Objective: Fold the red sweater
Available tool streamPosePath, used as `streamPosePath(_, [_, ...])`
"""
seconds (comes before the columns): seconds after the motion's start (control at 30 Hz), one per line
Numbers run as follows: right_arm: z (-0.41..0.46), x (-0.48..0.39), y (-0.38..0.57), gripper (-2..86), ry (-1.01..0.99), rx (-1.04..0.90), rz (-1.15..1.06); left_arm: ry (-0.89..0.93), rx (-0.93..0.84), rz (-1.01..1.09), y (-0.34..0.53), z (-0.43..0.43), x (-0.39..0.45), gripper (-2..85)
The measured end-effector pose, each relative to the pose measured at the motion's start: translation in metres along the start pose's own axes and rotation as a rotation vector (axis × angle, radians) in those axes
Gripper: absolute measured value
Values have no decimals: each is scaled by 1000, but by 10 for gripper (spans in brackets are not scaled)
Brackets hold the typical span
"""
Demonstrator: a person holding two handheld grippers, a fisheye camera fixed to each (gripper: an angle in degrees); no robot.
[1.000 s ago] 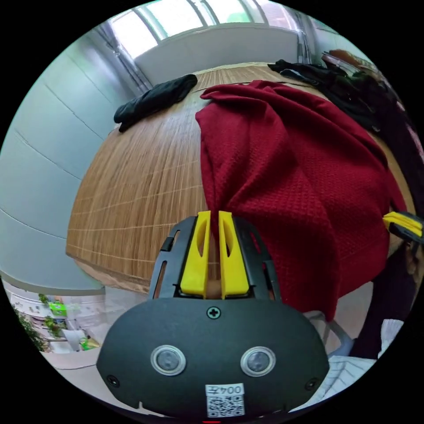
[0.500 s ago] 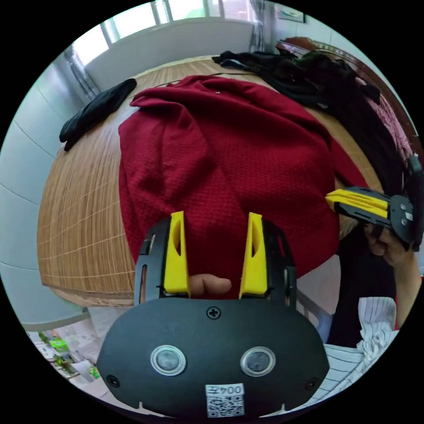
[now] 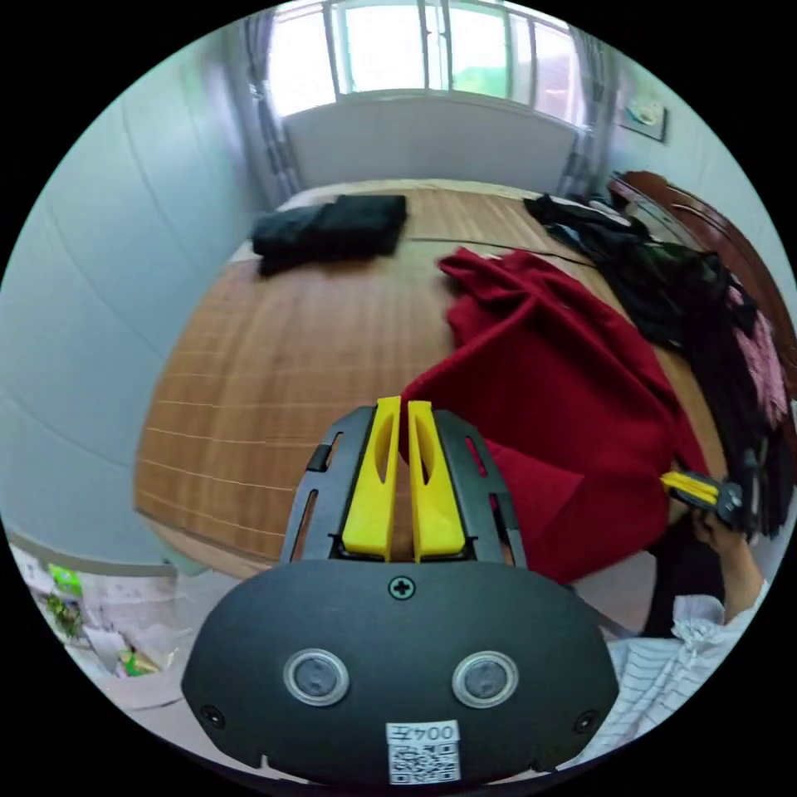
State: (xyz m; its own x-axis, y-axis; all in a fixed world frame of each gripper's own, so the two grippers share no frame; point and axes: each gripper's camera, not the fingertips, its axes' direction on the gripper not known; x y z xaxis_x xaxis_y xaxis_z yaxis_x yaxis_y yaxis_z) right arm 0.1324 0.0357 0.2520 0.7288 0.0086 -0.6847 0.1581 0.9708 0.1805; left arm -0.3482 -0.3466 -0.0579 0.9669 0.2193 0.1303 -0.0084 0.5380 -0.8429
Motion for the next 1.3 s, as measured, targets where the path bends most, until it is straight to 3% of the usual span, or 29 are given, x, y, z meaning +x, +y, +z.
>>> streamPosePath(0.13, [0, 2, 2, -1, 26, -6, 7, -314, -85, -91, -45, 37, -67, 21])
streamPosePath(0.27, [1, 6, 2, -1, 29, -14, 14, -386, -303, -201, -46, 117, -107, 33])
streamPosePath(0.4, [1, 15, 3, 1, 19, -35, 15, -342, -389, -303, -22, 164, -122, 63])
streamPosePath(0.47, [1, 19, 5, 4, 12, -38, 16, -294, -319, -378, -11, 157, -131, 79])
streamPosePath(0.6, [1, 29, 13, 21, -5, -2, 39, 3, -116, -479, 17, 116, -150, 132])
streamPosePath(0.73, [-4, 39, 33, 46, -48, 95, 82, 344, -24, -210, 47, 75, -79, 145])
streamPosePath(0.93, [-27, 103, 86, 97, -266, 167, 345, 567, -70, 168, 118, 38, 70, 170])
streamPosePath(1.1, [-42, 149, 139, 106, -127, 222, 484, 644, -78, 384, 131, 17, 177, 190])
streamPosePath(1.3, [-45, 164, 149, 134, 34, 237, 413, 446, -85, 539, 114, 15, 246, 244])
